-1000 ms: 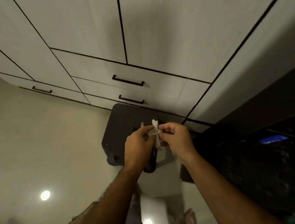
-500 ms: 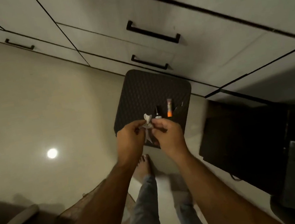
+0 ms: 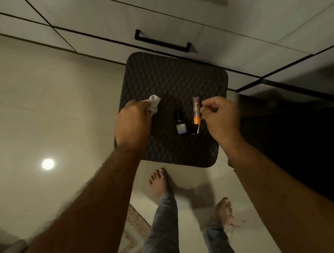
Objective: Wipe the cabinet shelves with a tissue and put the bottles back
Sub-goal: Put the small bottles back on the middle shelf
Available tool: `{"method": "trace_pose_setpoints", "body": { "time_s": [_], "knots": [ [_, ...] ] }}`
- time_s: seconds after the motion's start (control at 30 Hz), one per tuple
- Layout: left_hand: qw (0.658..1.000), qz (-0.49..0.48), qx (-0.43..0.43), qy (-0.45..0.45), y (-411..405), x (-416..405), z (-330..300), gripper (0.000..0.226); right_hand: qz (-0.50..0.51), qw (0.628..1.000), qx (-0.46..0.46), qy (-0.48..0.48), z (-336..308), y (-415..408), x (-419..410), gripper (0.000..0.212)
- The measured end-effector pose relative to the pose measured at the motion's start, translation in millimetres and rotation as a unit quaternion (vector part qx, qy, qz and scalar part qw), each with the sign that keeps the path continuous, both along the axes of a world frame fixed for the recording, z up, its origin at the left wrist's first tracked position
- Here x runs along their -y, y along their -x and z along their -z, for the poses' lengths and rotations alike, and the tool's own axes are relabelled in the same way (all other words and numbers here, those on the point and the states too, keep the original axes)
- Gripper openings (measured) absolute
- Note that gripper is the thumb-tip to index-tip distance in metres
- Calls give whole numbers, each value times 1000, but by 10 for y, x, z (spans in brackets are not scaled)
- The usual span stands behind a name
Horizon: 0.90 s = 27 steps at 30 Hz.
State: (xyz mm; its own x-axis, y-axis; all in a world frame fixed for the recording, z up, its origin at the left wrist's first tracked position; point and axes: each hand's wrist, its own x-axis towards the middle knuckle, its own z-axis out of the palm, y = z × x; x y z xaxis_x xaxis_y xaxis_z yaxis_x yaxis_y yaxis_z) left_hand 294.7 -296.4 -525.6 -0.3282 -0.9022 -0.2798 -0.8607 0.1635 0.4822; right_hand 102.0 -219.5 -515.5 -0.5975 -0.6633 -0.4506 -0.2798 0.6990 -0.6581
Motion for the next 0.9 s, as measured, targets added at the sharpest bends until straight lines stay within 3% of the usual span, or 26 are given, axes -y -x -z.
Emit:
{"method": "trace_pose_setpoints", "body": {
  "time_s": [0.2,0.3,0.4,0.53,0.6,0.7,0.77,0.9],
  "knots": [
    [999,-39,-35,2,22,-105,-20,33,-28,997,-55,-55,85,144,26,21],
    [996,-61,-68,12,144,-223,-144,26,-38,996,-50,-62,102,115,67,18],
    [996,-33,-74,-37,354,-403,-191,16,-53,994,-64,-75,127,63,123,13],
    [988,-67,-34,-137,599,-519,-110,38,-88,988,-85,-99,186,-4,145,33],
    [985,-80,-15,-151,674,-547,-59,47,-121,980,-117,-104,198,-39,151,44],
    [985,-97,-14,-142,729,-565,-4,45,-155,968,-159,-112,216,-77,148,50],
    [984,-112,-21,-137,745,-557,6,38,-140,973,-150,-106,225,-65,130,46],
    [971,-163,-71,-161,758,-573,-32,33,-75,995,-41,-48,209,39,59,34]
  ]
}}
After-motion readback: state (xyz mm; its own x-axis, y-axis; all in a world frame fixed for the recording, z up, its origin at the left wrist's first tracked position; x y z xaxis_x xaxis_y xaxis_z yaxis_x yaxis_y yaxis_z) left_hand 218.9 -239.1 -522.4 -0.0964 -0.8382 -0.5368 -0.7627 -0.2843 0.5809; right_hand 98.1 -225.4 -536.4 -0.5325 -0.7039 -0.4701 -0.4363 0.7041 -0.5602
